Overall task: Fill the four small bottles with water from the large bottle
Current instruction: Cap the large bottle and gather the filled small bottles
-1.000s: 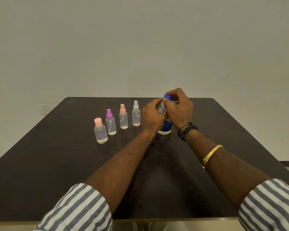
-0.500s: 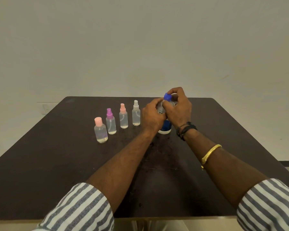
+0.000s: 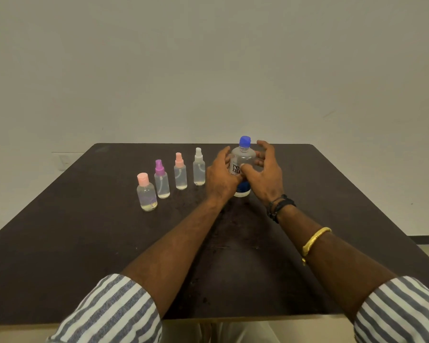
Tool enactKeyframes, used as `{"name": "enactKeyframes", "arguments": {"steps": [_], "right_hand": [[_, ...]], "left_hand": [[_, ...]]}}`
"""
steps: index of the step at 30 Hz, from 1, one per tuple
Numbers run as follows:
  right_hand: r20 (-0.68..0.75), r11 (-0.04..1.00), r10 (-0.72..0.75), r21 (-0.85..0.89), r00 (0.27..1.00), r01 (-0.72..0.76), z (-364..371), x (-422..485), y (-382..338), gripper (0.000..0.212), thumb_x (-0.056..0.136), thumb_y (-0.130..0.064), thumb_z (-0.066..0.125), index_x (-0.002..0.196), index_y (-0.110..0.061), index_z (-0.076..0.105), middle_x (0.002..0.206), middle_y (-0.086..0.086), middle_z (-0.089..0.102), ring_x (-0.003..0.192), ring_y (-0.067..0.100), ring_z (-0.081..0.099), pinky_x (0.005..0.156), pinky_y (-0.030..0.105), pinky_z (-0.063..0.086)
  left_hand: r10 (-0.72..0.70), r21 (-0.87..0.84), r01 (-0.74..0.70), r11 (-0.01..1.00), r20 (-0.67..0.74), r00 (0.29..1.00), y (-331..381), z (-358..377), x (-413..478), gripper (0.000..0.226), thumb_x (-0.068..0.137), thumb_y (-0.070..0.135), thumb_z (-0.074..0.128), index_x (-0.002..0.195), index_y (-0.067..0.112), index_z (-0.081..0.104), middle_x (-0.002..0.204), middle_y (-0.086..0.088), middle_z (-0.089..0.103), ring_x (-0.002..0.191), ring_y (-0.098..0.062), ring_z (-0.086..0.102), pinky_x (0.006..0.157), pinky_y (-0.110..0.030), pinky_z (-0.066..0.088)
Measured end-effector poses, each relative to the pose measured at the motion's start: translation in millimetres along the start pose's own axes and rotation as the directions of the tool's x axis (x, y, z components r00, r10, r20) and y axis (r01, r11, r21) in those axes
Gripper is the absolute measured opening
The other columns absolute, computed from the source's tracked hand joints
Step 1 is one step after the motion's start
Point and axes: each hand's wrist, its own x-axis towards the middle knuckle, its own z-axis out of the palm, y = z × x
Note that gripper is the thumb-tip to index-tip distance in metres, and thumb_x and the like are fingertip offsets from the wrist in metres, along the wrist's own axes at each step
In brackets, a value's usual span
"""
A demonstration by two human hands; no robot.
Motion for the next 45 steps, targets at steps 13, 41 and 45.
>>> {"name": "enactKeyframes", "arguments": {"steps": [13,41,45], "right_hand": [[-0.002,0.998,0.001,-0.067,1.0,-0.001,-10.1,6.8,14.8,0.062,0.084,-0.017,0.075,0.139,-0.017,0.047,0.131,0.001,0.061,0.11,0.007,0.054,0.07,-0.006,0.039],[-0.092,0.986,0.069,-0.145,0.993,-0.081,-37.0,27.0,50.4,0.066,0.09,-0.022,0.072,0.148,-0.019,0.04,0.144,0.006,0.053,0.13,0.021,0.052,0.097,0.024,0.044],[-0.201,0.97,0.04,-0.227,0.979,-0.086,-37.3,24.9,46.7,0.077,0.083,-0.029,0.079,0.148,-0.016,0.04,0.147,0.011,0.047,0.133,0.026,0.048,0.109,0.042,0.045]], "left_hand": [[0.025,0.026,-0.024,0.999,-0.01,1.0,-3.6,15.3,8.8,0.064,0.075,0.001,0.081,0.134,0.012,0.06,0.118,-0.005,0.074,0.105,-0.016,0.072,0.092,-0.037,0.061],[-0.014,0.071,0.0,0.998,0.197,0.98,5.4,51.0,18.9,0.078,0.082,-0.005,0.077,0.15,0.0,0.04,0.148,-0.018,0.054,0.135,-0.03,0.054,0.105,-0.03,0.048],[-0.057,0.053,0.05,0.997,0.149,0.987,7.4,44.4,17.2,0.089,0.085,-0.006,0.074,0.158,0.005,0.025,0.158,-0.02,0.04,0.146,-0.031,0.041,0.113,-0.036,0.042]]}}
